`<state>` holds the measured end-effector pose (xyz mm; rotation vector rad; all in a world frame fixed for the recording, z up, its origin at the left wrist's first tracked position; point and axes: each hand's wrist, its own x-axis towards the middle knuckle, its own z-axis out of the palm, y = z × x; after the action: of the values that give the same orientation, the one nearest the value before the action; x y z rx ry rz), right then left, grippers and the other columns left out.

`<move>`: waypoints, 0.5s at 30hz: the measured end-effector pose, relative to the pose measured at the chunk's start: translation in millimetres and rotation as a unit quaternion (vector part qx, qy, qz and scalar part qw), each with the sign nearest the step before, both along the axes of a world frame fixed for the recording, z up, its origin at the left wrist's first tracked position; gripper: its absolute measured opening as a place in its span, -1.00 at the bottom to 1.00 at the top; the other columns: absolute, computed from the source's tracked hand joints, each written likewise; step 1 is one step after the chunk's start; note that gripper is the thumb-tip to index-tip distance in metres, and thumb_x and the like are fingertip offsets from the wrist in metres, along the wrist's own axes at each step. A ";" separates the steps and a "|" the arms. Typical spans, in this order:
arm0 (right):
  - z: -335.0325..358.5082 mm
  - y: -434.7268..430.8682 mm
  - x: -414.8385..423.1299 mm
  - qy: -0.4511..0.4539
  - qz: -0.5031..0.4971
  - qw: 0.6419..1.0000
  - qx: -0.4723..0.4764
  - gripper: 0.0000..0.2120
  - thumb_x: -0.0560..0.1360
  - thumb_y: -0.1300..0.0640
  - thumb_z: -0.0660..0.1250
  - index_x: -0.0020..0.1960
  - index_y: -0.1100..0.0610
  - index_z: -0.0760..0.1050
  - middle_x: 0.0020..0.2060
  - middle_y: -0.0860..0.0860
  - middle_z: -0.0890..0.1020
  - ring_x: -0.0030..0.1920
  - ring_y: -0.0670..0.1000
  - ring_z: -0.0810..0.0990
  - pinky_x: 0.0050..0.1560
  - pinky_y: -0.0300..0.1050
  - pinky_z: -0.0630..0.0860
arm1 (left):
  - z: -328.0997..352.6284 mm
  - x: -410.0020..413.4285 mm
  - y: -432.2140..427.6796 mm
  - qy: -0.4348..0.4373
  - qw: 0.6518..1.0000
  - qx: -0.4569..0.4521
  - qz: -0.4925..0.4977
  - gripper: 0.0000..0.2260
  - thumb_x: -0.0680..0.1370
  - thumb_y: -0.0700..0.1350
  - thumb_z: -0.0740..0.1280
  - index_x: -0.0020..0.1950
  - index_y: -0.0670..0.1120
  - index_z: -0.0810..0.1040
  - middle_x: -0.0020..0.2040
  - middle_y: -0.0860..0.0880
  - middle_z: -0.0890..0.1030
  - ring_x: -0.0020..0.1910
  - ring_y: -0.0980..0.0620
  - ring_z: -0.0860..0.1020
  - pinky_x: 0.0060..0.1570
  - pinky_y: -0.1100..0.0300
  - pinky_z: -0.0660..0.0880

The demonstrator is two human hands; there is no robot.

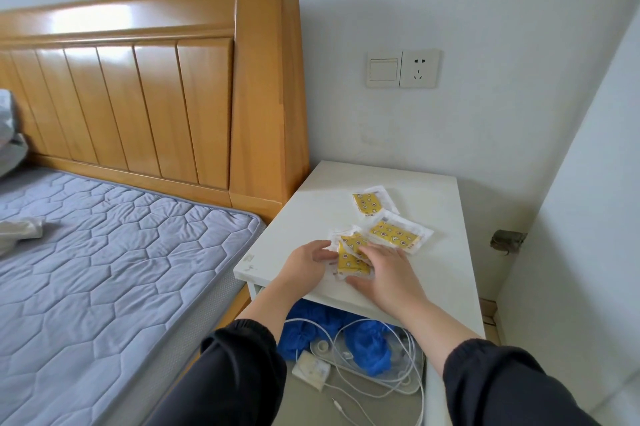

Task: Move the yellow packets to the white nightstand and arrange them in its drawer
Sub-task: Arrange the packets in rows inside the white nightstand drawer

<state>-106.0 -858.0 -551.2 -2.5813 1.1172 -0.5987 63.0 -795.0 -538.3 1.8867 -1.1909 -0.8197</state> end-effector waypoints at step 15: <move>1.8 6.3 -3.4 -0.040 0.013 0.999 0.008 -0.56 0.51 0.01 0.32 0.36 0.10 0.39 0.24 0.02 0.51 0.28 0.02 0.41 0.23 -0.15 0.38 | 5.3 -4.5 10.9 -0.009 0.999 -0.015 -0.027 -0.47 0.49 -0.40 0.12 0.41 -0.05 0.39 0.12 0.01 0.65 0.22 0.03 0.49 0.12 0.25 0.34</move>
<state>-109.3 -851.7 -549.4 -2.5309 1.0564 -0.6784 58.5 -784.1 -533.0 1.8488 -1.2632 -0.8095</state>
